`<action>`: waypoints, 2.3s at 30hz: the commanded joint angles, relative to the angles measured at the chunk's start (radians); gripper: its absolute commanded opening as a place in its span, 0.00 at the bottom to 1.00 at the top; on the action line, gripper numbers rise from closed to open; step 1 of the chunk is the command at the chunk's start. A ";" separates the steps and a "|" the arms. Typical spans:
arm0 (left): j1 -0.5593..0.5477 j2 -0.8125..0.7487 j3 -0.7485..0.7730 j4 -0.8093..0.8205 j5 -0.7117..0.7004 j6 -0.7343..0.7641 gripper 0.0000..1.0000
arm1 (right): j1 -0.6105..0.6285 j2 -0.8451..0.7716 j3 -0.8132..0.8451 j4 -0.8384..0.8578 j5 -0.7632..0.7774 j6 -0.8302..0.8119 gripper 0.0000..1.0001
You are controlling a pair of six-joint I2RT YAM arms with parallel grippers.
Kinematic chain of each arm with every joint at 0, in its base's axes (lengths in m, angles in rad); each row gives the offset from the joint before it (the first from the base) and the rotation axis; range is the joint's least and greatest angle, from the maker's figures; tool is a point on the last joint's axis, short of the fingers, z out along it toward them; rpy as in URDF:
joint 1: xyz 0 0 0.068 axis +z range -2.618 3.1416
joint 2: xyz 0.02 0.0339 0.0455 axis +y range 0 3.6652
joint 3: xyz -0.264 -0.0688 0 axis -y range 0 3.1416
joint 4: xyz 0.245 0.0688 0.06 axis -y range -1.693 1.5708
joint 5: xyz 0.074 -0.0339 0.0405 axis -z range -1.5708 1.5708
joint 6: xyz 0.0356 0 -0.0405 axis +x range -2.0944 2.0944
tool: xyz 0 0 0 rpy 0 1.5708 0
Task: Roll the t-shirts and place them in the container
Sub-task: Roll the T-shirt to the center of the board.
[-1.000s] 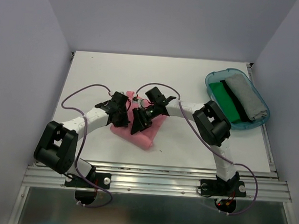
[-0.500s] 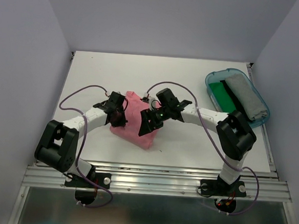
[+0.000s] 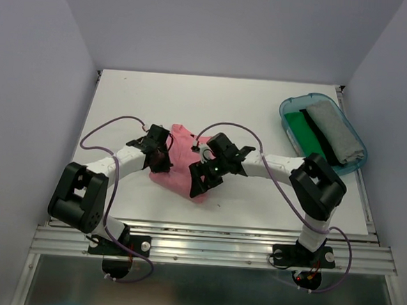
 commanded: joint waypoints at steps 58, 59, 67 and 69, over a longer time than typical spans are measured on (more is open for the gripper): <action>-0.090 -0.226 0.004 -0.126 0.145 0.006 0.00 | -0.056 0.157 0.105 -0.075 -0.176 -0.130 0.01; -0.091 -0.217 -0.003 -0.114 0.151 0.006 0.00 | -0.056 0.163 0.117 -0.090 -0.165 -0.141 0.01; -0.093 -0.106 -0.027 -0.049 0.085 -0.005 0.00 | -0.076 0.200 0.189 -0.169 -0.133 -0.189 0.05; -0.093 -0.080 -0.035 -0.031 0.066 -0.016 0.00 | -0.087 0.197 0.195 -0.175 -0.115 -0.189 0.06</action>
